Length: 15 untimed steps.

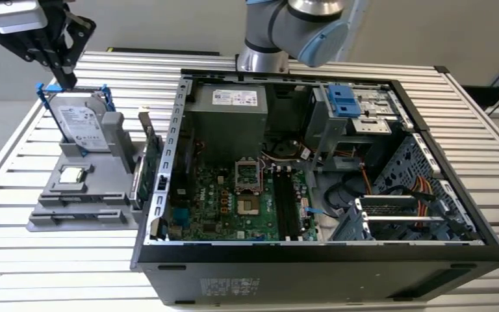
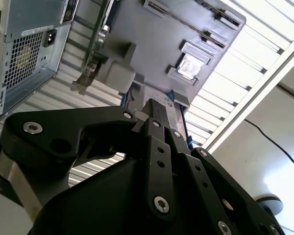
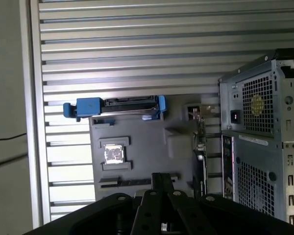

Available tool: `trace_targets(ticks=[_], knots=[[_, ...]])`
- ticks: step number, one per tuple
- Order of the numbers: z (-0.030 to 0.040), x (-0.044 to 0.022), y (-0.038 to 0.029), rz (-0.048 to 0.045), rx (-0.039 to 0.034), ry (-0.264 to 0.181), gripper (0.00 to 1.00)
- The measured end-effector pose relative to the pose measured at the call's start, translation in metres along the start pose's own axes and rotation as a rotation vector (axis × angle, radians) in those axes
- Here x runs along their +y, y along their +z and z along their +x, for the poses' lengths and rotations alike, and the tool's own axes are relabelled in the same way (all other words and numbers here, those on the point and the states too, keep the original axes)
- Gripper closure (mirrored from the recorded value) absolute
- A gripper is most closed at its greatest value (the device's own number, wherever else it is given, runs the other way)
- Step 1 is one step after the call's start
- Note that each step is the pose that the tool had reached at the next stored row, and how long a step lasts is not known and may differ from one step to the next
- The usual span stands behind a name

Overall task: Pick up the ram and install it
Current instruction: 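Reach for the ram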

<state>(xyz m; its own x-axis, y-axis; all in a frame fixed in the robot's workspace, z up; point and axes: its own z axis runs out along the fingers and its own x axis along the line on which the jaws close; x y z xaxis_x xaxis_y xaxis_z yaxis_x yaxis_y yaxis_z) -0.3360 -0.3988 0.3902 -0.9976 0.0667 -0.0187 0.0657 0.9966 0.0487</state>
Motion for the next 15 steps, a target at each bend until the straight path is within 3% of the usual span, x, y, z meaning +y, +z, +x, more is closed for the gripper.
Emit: trace_targets(ticks=[15], knots=[[0.0217,-0.0014,-0.0003,0.0,-0.0001,0.0,1.0]])
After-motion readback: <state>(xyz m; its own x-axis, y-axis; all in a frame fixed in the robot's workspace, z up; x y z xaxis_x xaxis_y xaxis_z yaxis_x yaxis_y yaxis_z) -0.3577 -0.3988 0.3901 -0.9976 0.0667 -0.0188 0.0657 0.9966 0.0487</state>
